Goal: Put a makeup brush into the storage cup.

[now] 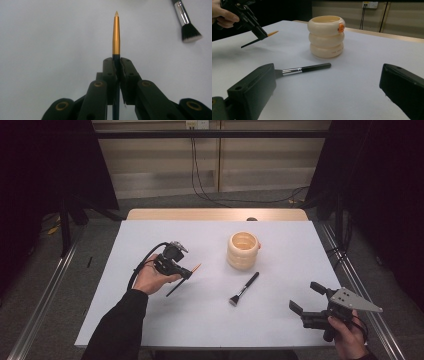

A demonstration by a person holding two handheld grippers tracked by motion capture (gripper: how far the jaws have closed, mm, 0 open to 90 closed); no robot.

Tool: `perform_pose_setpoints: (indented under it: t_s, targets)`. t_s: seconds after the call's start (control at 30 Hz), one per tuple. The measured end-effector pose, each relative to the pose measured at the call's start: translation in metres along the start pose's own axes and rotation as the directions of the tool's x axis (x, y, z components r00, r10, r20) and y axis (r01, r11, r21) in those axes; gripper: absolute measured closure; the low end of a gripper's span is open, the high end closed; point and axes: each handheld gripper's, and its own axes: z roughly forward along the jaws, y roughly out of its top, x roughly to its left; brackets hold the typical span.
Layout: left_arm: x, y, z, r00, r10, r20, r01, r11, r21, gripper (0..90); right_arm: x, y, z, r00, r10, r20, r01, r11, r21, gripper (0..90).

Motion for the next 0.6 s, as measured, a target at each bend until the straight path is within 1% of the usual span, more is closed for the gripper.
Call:
perform_pose_setpoints:
  t_s: [0.03, 0.1, 0.13, 0.17, 0.2, 0.23, 0.27, 0.3, 0.33, 0.37, 0.4, 0.43, 0.47, 0.5, 0.53, 0.57, 0.6]
  targets:
    - [0.000, -0.001, -0.001, 1.0000, 0.010, 0.000, -0.010, 0.9999, -0.006, 83.6, 0.000, 0.000, 0.000, 1.0000, 0.001, -0.001, -0.001, 1.000, 0.000, 0.4]
    - [-0.001, -0.002, -0.004, 1.0000, 0.006, -0.004, -0.006, 0.9997, -0.023, 83.6, 0.000, 0.000, 0.000, 1.0000, 0.001, -0.002, -0.001, 1.000, -0.001, 0.4]
    - [-0.002, -0.003, -0.004, 1.0000, -0.003, -0.009, 0.002, 0.9989, -0.046, 83.6, 0.000, 0.000, 0.000, 1.0000, 0.001, 0.000, -0.001, 1.000, -0.001, 0.3]
    - [-0.001, -0.004, -0.006, 0.9999, 0.005, -0.013, -0.005, 0.9990, -0.044, 83.6, 0.000, 0.000, 0.000, 1.0000, 0.001, -0.003, -0.001, 1.000, -0.001, 0.3]
    - [-0.002, -0.005, -0.007, 0.9999, -0.013, -0.007, 0.012, 0.9976, -0.069, 83.6, 0.000, 0.000, 0.000, 1.0000, 0.001, -0.002, -0.001, 1.000, -0.001, 0.3]
    - [0.001, -0.006, -0.010, 0.9997, 0.023, -0.009, -0.024, 0.9979, -0.060, 83.6, 0.000, 0.000, 0.000, 1.0000, -0.003, 0.001, 0.003, 1.000, -0.004, 0.3]
    - [0.000, -0.007, -0.010, 1.0000, -0.006, -0.007, 0.005, 0.9956, -0.094, 83.6, 0.000, 0.000, 0.000, 1.0000, -0.003, 0.001, 0.003, 1.000, -0.003, 0.3]
    - [-0.002, -0.008, -0.010, 0.9995, -0.027, -0.013, 0.025, 0.9921, -0.123, 83.6, 0.000, 0.000, 0.000, 1.0000, -0.002, 0.000, 0.002, 1.000, -0.003, 0.3]
    - [-0.001, -0.009, -0.011, 0.9995, -0.025, -0.017, 0.023, 0.9906, -0.135, 83.6, 0.000, 0.000, 0.000, 1.0000, 0.001, 0.000, -0.001, 1.000, -0.002, 0.3]
    - [-0.001, -0.010, -0.012, 0.9995, -0.031, -0.006, 0.030, 0.9881, -0.151, 83.6, 0.000, 0.000, 0.000, 1.0000, 0.000, -0.001, 0.000, 1.000, -0.002, 0.3]
    - [-0.002, -0.011, -0.013, 0.9995, -0.029, -0.010, 0.027, 0.9872, -0.158, 83.6, 0.000, 0.000, 0.000, 1.0000, -0.001, 0.000, 0.001, 1.000, -0.002, 0.3]
    - [0.000, -0.011, -0.015, 0.9998, 0.000, -0.019, -0.003, 0.9900, -0.141, 83.6, 0.000, 0.000, 0.000, 1.0000, 0.000, -0.001, -0.001, 1.000, -0.001, 0.3]
    - [-0.002, -0.012, -0.015, 0.9997, -0.020, -0.015, 0.017, 0.9854, -0.170, 83.6, 0.000, 0.000, 0.000, 1.0000, -0.001, 0.000, 0.001, 1.000, -0.002, 0.3]
    - [-0.003, -0.012, -0.015, 0.9994, -0.028, -0.017, 0.025, 0.9822, -0.186, 83.6, 0.000, 0.000, 0.000, 1.0000, -0.001, 0.000, 0.001, 1.000, -0.002, 0.3]
    - [-0.003, -0.012, -0.016, 0.9995, -0.027, -0.013, 0.025, 0.9822, -0.186, 83.6, 0.000, 0.000, 0.000, 1.0000, -0.001, 0.000, 0.001, 1.000, -0.002, 0.3]
    - [-0.003, -0.013, -0.017, 0.9995, -0.029, -0.010, 0.027, 0.9801, -0.197, 83.6, 0.000, 0.000, 0.000, 1.0000, -0.003, 0.001, 0.003, 1.000, -0.004, 0.3]
    - [-0.003, -0.013, -0.017, 0.9990, -0.040, -0.021, 0.036, 0.9832, -0.179, 83.6, 0.000, 0.000, 0.000, 1.0000, -0.002, 0.000, 0.002, 1.000, -0.003, 0.3]
